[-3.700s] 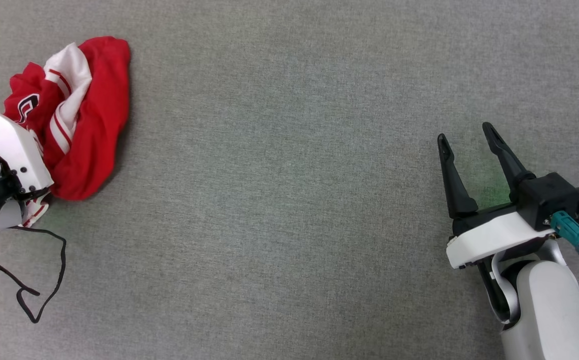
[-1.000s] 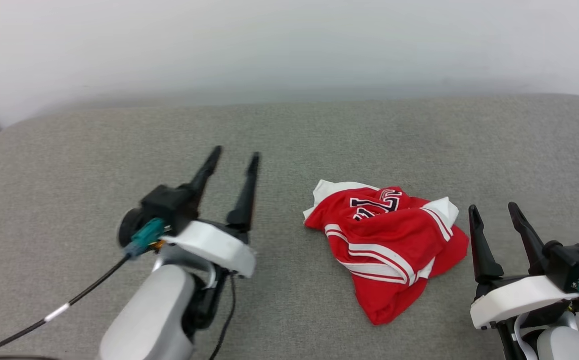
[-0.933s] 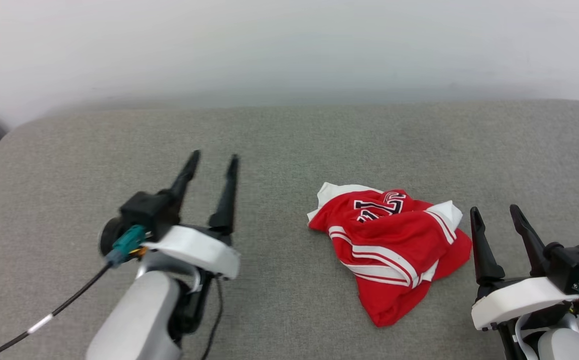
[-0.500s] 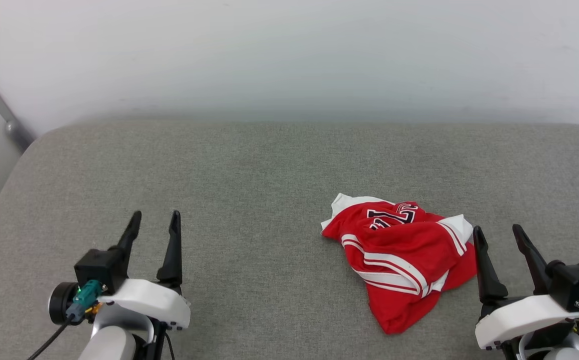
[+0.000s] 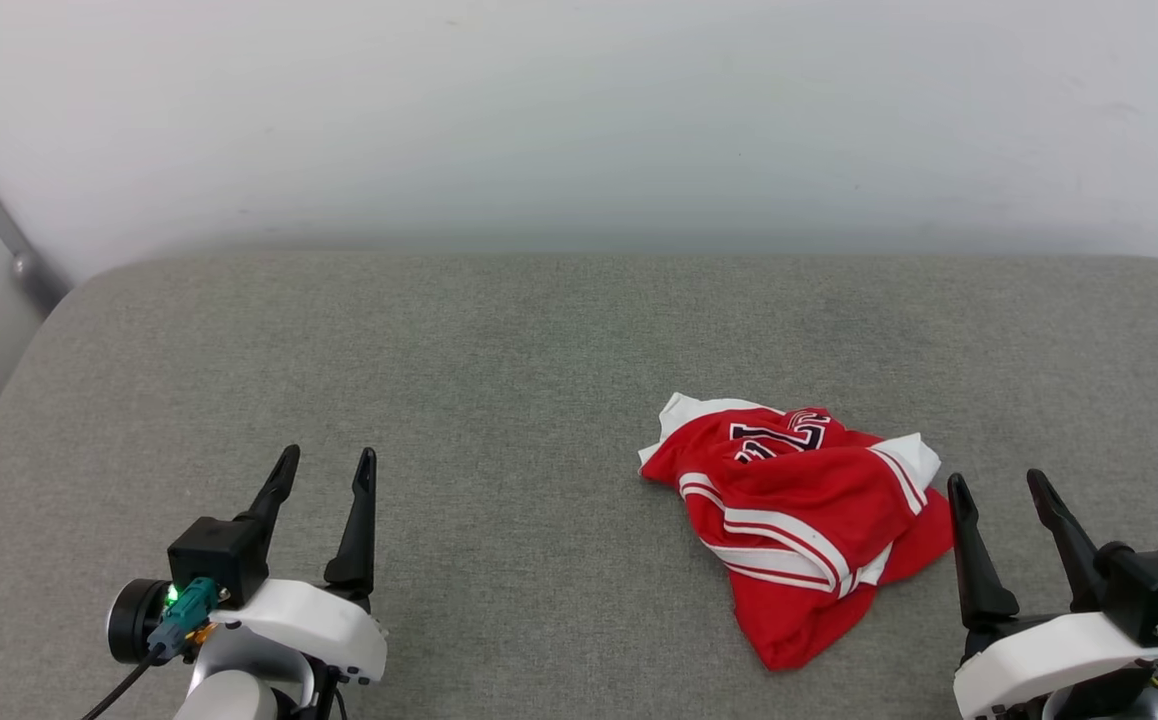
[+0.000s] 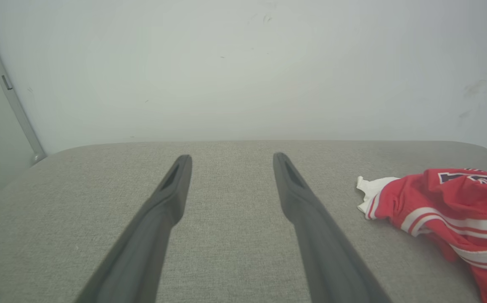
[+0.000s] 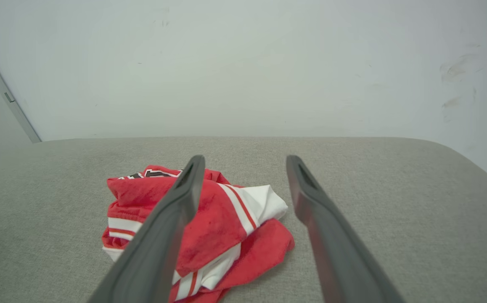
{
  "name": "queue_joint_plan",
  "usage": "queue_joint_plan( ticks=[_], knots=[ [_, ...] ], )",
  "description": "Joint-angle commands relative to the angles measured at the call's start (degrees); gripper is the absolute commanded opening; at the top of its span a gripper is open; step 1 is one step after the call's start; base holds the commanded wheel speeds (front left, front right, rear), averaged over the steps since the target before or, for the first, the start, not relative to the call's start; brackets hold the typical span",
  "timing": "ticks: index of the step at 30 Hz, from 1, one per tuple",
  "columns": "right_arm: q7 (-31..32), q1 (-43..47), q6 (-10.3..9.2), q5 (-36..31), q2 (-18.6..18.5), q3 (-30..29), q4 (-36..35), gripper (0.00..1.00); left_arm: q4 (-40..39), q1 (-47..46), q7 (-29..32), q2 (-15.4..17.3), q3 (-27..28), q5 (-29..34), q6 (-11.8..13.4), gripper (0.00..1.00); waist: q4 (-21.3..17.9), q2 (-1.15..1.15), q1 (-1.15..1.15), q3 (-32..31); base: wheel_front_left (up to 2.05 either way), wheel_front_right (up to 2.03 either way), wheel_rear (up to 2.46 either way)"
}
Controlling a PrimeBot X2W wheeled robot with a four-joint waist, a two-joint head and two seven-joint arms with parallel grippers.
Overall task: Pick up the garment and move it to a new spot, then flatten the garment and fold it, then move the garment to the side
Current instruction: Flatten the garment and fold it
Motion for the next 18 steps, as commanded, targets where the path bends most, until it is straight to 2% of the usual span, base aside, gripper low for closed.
queue_joint_plan(
  ticks=[1, 7, 11, 14, 18],
  knots=[
    [0.09, -0.15, -0.04, -0.30, 0.03, 0.11, -0.38, 1.00, 0.07, 0.43, -0.14, -0.01, 0.23, -0.04, 0.23, 1.00, -0.08, 0.00, 0.00, 0.06, 0.00, 0.00, 0.00],
    [0.74, -0.94, -0.04, -0.58, 0.03, 0.23, -1.48, 1.00, -0.30, 0.67, -0.14, -0.17, 0.91, -0.24, 0.58, 1.00, -0.42, 0.00, 0.00, 0.28, 0.00, 0.00, 0.00],
    [3.71, -2.19, -0.04, 0.32, 0.03, -1.41, -2.29, 1.00, -0.68, 0.42, -0.14, -0.57, 1.17, -0.13, 0.67, 1.00, -0.18, 0.00, 0.00, 0.55, 0.00, 0.00, 0.00],
    [10.34, -3.39, -0.04, 1.04, -0.45, -3.43, -3.00, 1.00, -1.16, -0.12, -0.14, -0.94, 1.49, 0.24, 0.60, 1.00, 0.44, 0.00, 0.00, 0.99, 0.00, 0.00, 0.00],
    [24.99, -6.50, -0.04, 4.40, -4.13, -5.22, -2.72, 1.00, -1.76, -0.61, -0.14, -2.08, 1.92, 0.64, 0.20, 1.00, 1.45, 0.00, 0.00, 1.69, 0.00, 0.00, 0.00]
  ],
)
